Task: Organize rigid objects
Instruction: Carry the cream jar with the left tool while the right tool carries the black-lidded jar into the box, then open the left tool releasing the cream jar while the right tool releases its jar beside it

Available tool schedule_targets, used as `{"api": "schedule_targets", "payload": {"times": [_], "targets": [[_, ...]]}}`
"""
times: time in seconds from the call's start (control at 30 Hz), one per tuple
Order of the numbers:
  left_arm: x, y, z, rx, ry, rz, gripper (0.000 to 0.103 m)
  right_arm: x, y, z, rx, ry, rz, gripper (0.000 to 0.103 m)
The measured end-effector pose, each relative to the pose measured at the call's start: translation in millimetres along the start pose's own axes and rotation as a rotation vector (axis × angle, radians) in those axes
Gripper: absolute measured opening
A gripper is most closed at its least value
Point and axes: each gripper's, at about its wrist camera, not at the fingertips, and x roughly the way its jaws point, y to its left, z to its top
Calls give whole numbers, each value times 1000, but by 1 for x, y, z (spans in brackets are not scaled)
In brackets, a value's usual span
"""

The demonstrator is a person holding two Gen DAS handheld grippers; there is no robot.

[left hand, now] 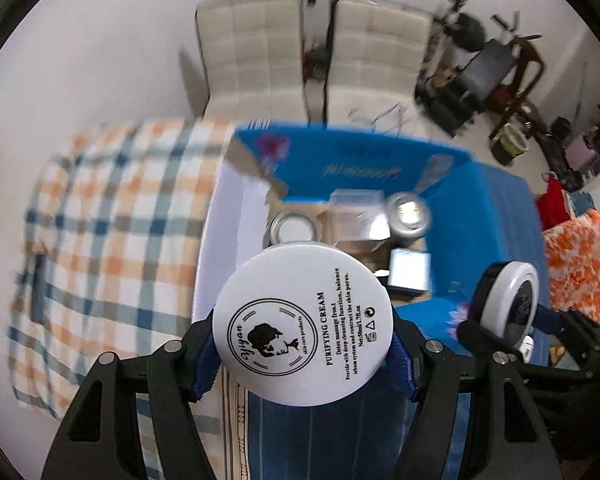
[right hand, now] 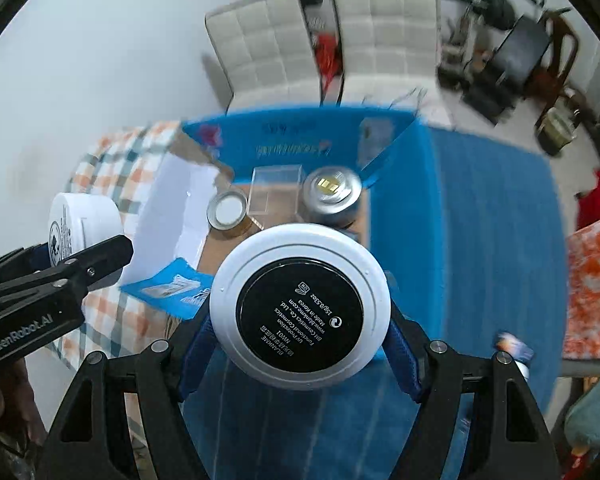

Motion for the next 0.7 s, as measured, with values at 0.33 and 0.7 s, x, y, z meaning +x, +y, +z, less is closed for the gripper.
{"api": "schedule_targets", "payload": {"times": [0.33,0.7], "targets": [[107,20,22,-42,233,-120,66,141,17,36,-55,239,101,77],[136,17,28,-15,340,-124,66,191,36,47,-97,312,55,78]]}}
